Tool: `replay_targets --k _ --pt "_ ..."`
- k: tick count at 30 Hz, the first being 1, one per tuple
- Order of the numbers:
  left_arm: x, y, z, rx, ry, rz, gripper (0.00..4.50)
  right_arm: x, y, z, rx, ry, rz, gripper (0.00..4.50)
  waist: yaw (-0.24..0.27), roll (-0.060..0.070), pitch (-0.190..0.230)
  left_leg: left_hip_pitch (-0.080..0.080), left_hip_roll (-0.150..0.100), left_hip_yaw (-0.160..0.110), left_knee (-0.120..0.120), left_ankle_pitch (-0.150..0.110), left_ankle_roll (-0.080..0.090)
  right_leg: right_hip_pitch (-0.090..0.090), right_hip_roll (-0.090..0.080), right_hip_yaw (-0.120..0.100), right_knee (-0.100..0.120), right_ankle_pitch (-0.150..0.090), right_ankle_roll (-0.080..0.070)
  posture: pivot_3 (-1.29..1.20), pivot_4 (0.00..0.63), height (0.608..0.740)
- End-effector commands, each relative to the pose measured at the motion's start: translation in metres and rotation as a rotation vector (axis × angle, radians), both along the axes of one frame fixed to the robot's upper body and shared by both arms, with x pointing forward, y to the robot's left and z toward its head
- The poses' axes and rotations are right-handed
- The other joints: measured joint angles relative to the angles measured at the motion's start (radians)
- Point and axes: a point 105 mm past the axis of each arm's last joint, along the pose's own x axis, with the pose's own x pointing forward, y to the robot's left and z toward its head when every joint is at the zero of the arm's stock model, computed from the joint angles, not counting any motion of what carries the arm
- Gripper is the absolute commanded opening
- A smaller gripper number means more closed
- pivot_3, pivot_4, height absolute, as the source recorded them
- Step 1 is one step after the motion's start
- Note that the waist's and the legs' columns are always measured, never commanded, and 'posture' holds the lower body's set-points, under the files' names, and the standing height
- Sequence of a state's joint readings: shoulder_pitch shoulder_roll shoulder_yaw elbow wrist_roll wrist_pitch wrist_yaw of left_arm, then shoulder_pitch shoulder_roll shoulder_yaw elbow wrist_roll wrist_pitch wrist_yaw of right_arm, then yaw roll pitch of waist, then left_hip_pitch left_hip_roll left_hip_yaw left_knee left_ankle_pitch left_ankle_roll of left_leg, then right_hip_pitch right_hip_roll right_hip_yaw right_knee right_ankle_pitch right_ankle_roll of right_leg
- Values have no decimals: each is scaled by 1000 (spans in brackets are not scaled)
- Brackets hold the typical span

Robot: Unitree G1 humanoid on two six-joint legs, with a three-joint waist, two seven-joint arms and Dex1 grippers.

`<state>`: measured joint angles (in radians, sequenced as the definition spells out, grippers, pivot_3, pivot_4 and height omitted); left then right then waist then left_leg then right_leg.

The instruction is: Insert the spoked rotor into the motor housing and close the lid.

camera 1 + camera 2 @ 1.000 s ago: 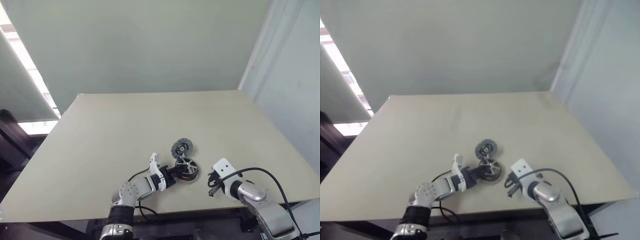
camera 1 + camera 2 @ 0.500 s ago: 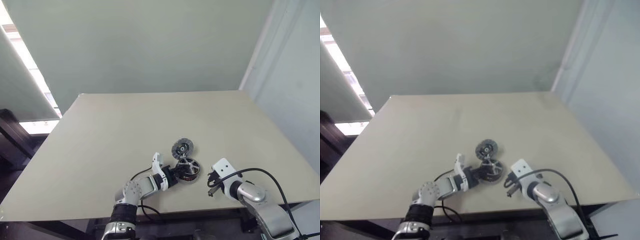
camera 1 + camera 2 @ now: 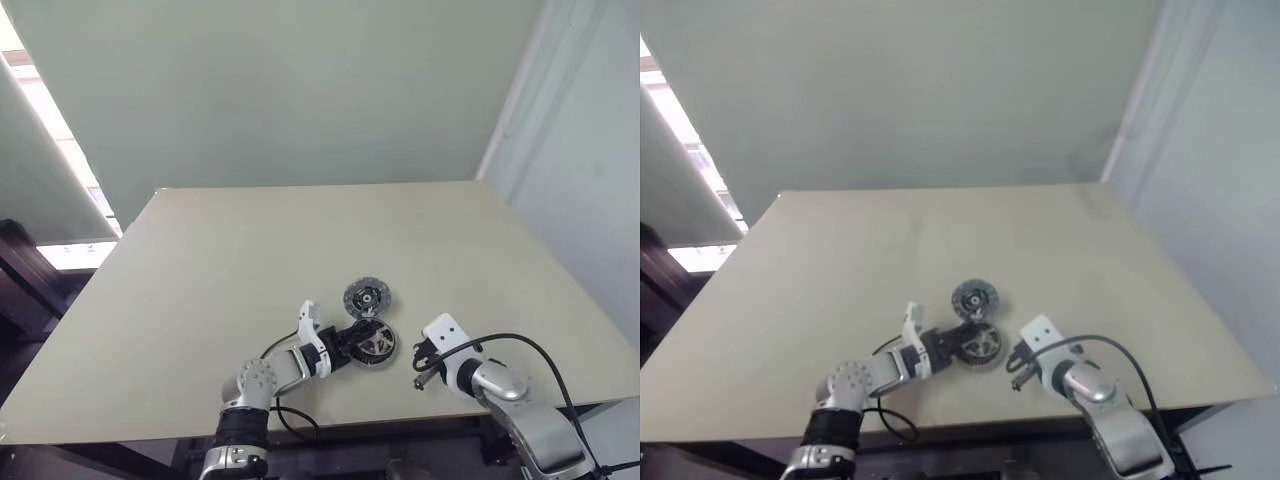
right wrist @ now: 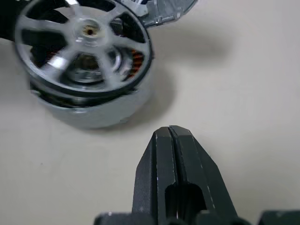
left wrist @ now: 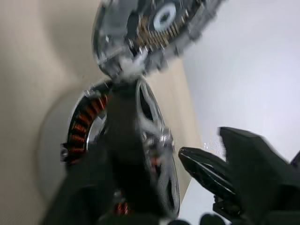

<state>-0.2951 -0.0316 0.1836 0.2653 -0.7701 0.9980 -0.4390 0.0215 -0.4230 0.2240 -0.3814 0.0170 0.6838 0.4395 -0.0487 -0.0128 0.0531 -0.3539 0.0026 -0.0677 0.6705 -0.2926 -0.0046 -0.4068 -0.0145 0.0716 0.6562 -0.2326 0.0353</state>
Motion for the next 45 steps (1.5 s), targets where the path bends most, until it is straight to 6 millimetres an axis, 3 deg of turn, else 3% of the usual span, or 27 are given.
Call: replay_targets --k 1,10,16,19,25,29,35,42,45 --pt "4 1 12 1 -33 9 4468 6 3 11 7 -57 11 0 0 0 0 0 0 0 0 0 0 0 0 0 0 0 0 0 0 740" --pt "11 22 37 97 -96 34 4468 5 4 8 11 -52 11 0 0 0 0 0 0 0 0 0 0 -1 0 0 0 0 0 0 0 740" --pt "14 42 84 78 -242 18 4468 7 6 9 31 -58 10 0 3 0 0 -3 0 -1 2 0 0 -1 0 -1 0 0 0 0 0 740" --pt "10 54 93 137 -358 1 4468 7 9 14 77 -67 4 0 -4 0 0 -3 0 -1 2 0 0 -2 0 0 1 0 0 0 0 740" --pt "9 89 77 351 -528 55 4468 4 27 44 307 -116 12 0 0 1 0 -2 0 -1 0 0 -1 -2 0 0 1 0 0 0 0 740" --pt "0 99 60 482 -639 9 4468 0 46 47 383 -101 67 0 1 1 0 -2 0 0 0 0 -1 -2 0 0 1 0 -1 0 0 740" --pt "-4 101 44 572 -726 -31 4468 11 64 25 384 -64 56 0 1 1 0 -1 1 0 1 0 -1 -1 0 0 1 -1 -3 0 0 740" --pt "-8 94 38 578 -743 -64 4468 14 57 -24 245 37 9 0 0 2 0 -2 1 0 1 0 -1 -2 0 -1 1 0 0 0 0 740" --pt "-9 92 36 576 -741 -75 4468 14 56 -23 258 26 6 0 0 2 0 -2 1 0 1 0 0 -2 0 0 1 0 0 0 0 740"
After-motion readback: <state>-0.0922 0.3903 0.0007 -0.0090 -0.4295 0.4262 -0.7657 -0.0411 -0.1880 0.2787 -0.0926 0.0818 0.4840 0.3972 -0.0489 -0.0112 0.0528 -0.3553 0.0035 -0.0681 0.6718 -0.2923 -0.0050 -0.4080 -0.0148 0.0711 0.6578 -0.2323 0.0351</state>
